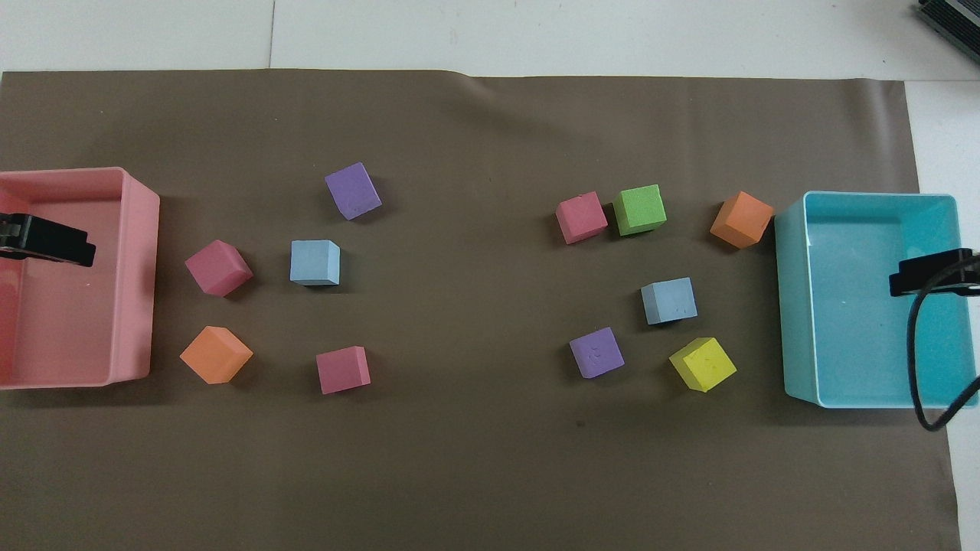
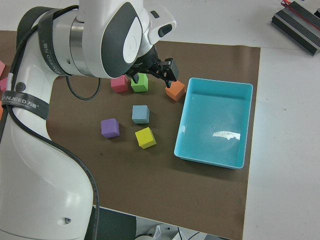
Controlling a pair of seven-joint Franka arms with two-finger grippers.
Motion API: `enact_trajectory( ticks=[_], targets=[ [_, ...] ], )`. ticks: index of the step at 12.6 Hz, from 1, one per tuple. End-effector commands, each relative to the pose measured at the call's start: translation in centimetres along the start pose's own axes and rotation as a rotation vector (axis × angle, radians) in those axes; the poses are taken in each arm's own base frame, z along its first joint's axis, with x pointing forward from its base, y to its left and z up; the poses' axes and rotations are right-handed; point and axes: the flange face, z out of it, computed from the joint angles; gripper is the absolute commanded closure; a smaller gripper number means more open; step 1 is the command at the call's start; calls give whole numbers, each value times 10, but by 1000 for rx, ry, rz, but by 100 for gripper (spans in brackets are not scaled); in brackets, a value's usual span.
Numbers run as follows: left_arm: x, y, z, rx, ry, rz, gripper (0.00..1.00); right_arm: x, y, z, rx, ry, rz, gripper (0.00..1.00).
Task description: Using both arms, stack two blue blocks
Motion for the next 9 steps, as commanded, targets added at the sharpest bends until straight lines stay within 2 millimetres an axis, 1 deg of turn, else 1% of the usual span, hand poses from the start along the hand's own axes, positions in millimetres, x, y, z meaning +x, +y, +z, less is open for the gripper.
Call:
enact_trajectory(
  ticks=[1, 5, 7, 9],
  targets=[
    [-8, -1, -2, 2, -5, 2, 0, -8, 0, 0, 23, -7, 5, 0],
    [-7, -2, -2, 1, -7, 1, 0, -9, -1, 1, 23, -5, 5, 0],
    [-8, -2, -2, 1, -7, 1, 0, -13, -6, 13, 25, -27, -10, 0],
    [-7, -1, -2, 1, -7, 2, 0, -15, -10, 15, 25, -25, -25, 0]
  ],
)
